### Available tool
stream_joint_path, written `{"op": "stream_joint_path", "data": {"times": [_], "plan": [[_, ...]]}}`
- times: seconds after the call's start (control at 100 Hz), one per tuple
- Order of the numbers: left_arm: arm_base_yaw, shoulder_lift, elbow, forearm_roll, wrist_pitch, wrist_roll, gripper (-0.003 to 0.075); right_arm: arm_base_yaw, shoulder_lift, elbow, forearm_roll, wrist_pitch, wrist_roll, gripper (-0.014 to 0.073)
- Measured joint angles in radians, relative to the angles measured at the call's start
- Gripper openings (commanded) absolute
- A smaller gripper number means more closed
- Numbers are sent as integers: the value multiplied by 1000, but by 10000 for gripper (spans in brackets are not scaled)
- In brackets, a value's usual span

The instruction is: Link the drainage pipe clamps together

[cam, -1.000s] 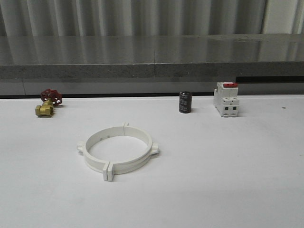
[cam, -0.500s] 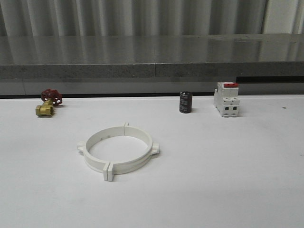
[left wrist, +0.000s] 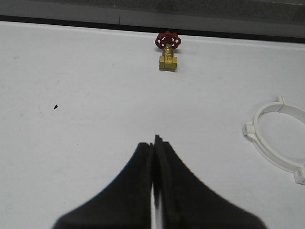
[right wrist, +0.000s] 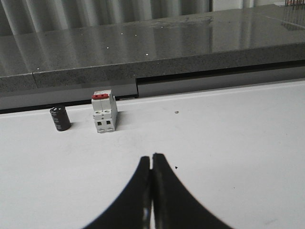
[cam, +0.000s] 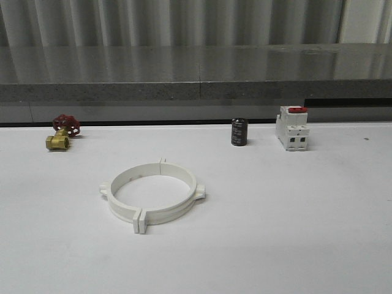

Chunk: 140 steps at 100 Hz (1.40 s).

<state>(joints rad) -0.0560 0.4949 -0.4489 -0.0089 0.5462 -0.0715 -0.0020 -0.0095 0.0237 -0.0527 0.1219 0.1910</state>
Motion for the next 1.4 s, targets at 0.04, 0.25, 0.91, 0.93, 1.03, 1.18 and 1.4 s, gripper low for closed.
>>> {"op": "stream_joint_path", "data": {"times": [0.04,0.25,0.91,0.93,1.03,1.18,1.4], "plan": [[0,0,0,0,0,0,-21,0,0,2,0,-7,1,-60],[0,0,0,0,0,0,-21,0,0,2,2,-34,-11,-60],[0,0,0,0,0,0,-21,0,0,2,4,-35,-15,-60],[0,0,0,0,0,0,-21,0,0,2,4,-35,-15,-60],[0,0,0,0,0,0,-21,0,0,2,4,-35,-15,-60],[0,0,4,0,0,0,-21,0,0,2,4,-35,-15,-60],[0,-49,111,25,-238,0,-21,0,0,2,4,-35,-15,-60]]}}
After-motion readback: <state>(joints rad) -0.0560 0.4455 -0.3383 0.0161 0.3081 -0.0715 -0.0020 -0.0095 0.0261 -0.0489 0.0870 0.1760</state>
